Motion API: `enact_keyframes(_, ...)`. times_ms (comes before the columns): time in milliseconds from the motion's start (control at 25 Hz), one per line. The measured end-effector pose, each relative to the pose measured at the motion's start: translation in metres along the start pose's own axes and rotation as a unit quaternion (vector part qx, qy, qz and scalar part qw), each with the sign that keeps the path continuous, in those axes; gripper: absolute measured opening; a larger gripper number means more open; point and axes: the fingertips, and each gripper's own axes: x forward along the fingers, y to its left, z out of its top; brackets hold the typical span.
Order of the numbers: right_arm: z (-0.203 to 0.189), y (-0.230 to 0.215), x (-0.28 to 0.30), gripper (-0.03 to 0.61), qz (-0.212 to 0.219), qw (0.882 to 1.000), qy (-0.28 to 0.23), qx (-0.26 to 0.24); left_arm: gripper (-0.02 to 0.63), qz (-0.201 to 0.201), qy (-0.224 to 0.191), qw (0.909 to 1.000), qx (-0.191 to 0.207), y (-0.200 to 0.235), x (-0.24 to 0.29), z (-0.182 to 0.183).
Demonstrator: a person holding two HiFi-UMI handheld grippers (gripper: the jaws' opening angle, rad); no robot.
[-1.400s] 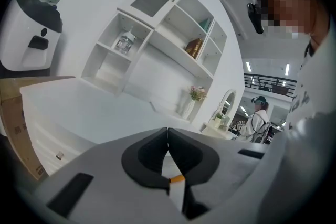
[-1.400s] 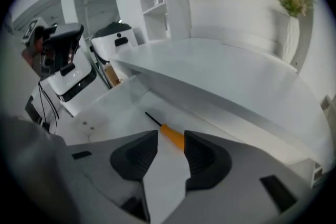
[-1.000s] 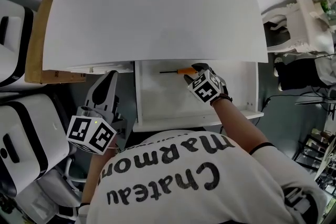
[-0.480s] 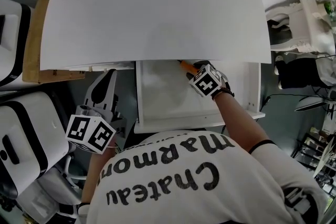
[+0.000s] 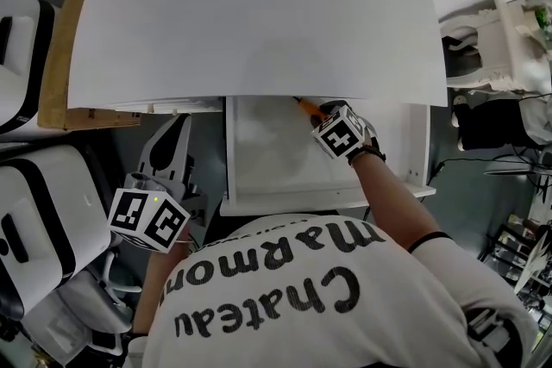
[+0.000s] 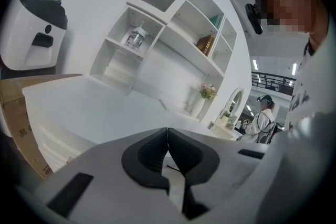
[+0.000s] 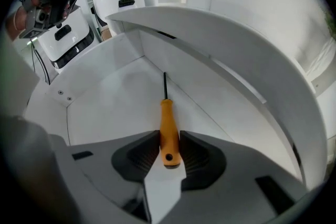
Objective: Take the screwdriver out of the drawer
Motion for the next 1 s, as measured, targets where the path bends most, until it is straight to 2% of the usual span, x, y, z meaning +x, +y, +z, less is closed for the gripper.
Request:
enact_keyframes(440, -0.016, 0.029, -0.005, 0.124, 0.061, 0.993, -0.012, 0.097, 0.025, -0.006, -0.004, 1.0000, 0.003, -0.021, -0.017, -0.010)
enact_keyframes(680, -0.037, 0.055, -0.015, 0.123, 0.105, 0.987, 0.029, 0.118, 0.025, -0.014, -0.009, 0.9998, 0.008, -0.037, -0.030, -0.018)
enact_keyframes(800, -0.055, 0.065, -0.017, 0.123, 0.113, 0.984, 0.057, 0.129, 0.025, -0.019, -0.007, 0.9998, 0.008, -0.047, -0.036, -0.025)
enact_keyframes(1000, -0.056, 0.071, -0.025, 0.123, 0.114, 0.983, 0.042, 0.139, 0.025, -0.022, -0.014, 0.9996, 0.014, -0.058, -0.050, -0.030)
